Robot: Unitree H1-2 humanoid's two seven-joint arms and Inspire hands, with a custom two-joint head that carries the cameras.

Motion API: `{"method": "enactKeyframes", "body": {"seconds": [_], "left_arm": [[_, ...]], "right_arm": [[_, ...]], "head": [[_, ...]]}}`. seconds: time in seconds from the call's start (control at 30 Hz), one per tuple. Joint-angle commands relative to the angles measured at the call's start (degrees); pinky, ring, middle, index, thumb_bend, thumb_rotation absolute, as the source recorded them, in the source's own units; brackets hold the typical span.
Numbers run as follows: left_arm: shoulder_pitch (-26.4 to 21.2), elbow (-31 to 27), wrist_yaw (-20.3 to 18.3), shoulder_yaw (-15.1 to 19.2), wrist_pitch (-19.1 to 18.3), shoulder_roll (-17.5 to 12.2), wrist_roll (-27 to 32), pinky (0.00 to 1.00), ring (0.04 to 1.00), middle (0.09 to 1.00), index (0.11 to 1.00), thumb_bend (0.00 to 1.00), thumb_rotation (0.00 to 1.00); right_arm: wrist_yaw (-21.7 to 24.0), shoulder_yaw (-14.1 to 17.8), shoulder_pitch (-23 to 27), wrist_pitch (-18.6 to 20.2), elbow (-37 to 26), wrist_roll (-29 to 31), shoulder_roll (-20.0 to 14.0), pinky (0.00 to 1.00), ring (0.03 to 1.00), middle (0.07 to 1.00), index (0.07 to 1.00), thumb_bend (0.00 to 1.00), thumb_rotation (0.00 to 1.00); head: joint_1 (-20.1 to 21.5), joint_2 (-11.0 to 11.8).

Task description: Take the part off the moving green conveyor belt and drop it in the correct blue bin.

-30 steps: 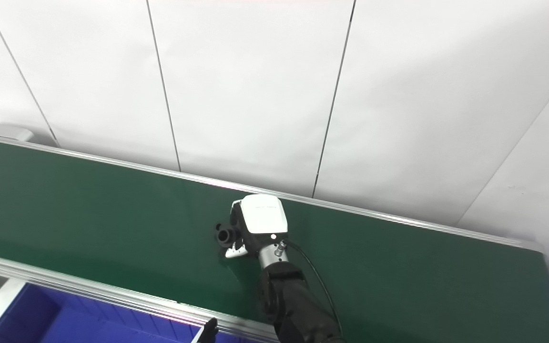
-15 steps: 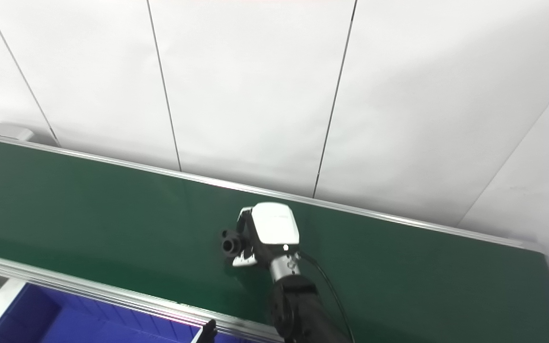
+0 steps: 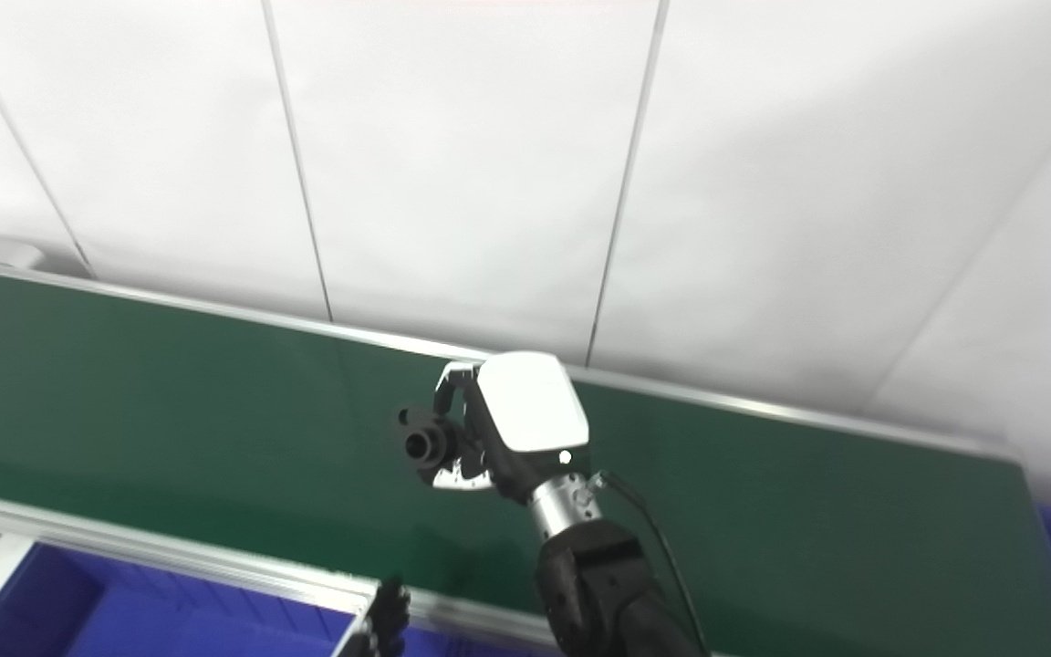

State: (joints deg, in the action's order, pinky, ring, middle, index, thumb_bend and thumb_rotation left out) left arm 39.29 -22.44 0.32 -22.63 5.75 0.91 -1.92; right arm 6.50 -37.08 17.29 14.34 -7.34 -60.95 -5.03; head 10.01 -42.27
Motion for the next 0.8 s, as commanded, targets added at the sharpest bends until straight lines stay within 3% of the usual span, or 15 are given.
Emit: {"method": "enactKeyframes", "body": {"seconds": [0.0, 0.17, 0.5, 0.77], "left_arm": [[0.05, -3.07, -1.07, 0.34, 0.05, -0.39, 1.89, 1.00, 1.000, 1.000, 1.000, 0.57, 1.00], [-0.12, -5.14, -2.08, 2.17, -1.26, -1.81, 4.33, 1.00, 1.000, 1.000, 1.000, 0.54, 1.00], [0.13, -13.06, -2.58, 4.87, -9.53, -4.80, 6.28, 1.00, 1.000, 1.000, 1.000, 0.57, 1.00], [0.23, -15.96, -2.55, 6.48, -12.17, -5.61, 6.37, 1.00, 1.000, 1.000, 1.000, 0.57, 1.00]], "right_arm": [[2.23, 0.46, -1.36, 1.05, -5.48, -2.37, 0.09, 0.12, 0.178, 0.275, 0.489, 0.51, 0.13], [6.16, 1.29, -7.84, 0.37, -13.26, -5.78, -0.59, 0.12, 0.181, 0.281, 0.488, 0.51, 0.13], [17.02, 4.88, -22.65, -1.14, -30.39, -12.90, -0.70, 0.13, 0.199, 0.312, 0.488, 0.51, 0.13], [18.06, 6.09, -33.90, -4.14, -35.77, -19.11, 1.35, 0.11, 0.183, 0.307, 0.487, 0.51, 0.12]], "head": [[0.58, -0.48], [3.72, -2.32], [11.72, -8.08], [13.69, -10.28]]}}
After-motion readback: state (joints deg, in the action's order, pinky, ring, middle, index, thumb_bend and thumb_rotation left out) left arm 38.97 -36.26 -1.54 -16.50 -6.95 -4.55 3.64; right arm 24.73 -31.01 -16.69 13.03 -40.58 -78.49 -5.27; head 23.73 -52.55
